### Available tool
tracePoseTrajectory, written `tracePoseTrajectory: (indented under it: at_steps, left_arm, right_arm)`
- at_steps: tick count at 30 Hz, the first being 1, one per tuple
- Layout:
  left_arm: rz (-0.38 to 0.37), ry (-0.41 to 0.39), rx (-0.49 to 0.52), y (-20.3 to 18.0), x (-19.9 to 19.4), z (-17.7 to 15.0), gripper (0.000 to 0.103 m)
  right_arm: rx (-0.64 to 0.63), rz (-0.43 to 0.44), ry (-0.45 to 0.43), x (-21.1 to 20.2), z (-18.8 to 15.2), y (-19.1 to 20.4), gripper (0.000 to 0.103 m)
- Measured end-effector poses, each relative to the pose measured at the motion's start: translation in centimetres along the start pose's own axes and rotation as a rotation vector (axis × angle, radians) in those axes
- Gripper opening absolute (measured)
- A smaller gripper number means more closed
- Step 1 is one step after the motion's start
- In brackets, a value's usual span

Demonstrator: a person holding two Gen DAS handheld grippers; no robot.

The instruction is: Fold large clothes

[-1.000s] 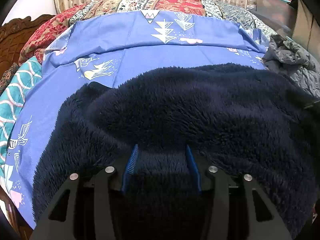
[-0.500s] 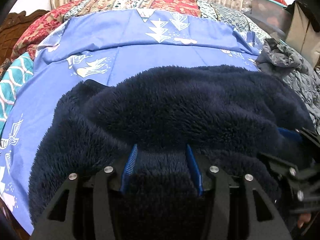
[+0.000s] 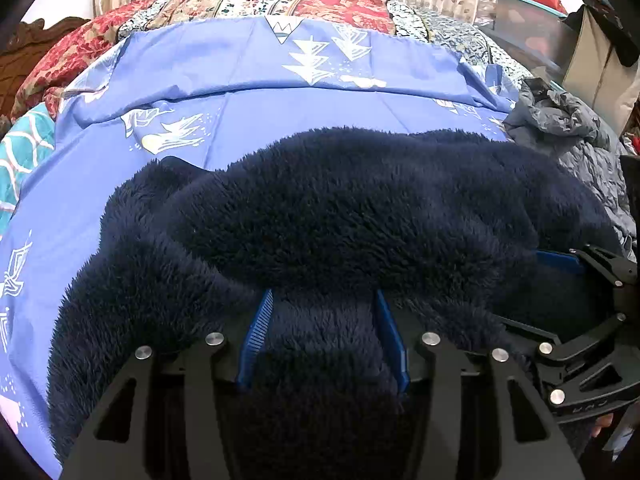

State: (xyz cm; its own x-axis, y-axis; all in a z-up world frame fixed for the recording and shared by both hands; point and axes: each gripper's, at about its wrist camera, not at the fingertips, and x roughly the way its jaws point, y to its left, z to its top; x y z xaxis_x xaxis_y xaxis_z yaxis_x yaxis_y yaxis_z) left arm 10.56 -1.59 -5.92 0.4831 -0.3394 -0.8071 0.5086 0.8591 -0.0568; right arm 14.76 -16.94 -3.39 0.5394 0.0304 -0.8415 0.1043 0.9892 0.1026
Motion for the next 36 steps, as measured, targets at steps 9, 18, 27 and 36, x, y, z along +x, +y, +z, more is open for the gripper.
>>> tracePoseTrajectory:
  at_steps: [9, 18, 27, 36]
  left_arm:
    - [0.018, -0.006, 0.014, -0.3, -0.4, -0.3, 0.071]
    - [0.016, 0.026, 0.015, -0.6, -1.4, -0.2, 0.071]
    - [0.013, -0.047, 0.008, -0.6, -7.8, 0.5, 0.072]
    - [0.071, -0.105, -0.129, 6.6, -13.7, -0.6, 0.093]
  right_arm:
    - [-0.009, -0.02, -0.03, -0.5, -0.7, 0.4, 0.097]
    - [-0.033, -0.03, -0.078, -4.6, -2.5, 1.1, 0.096]
    - [0.055, -0.047, -0.265, -13.6, -4.5, -3.0, 0.096]
    - [0.363, -0.115, -0.242, -15.1, -7.5, -13.4, 0.096]
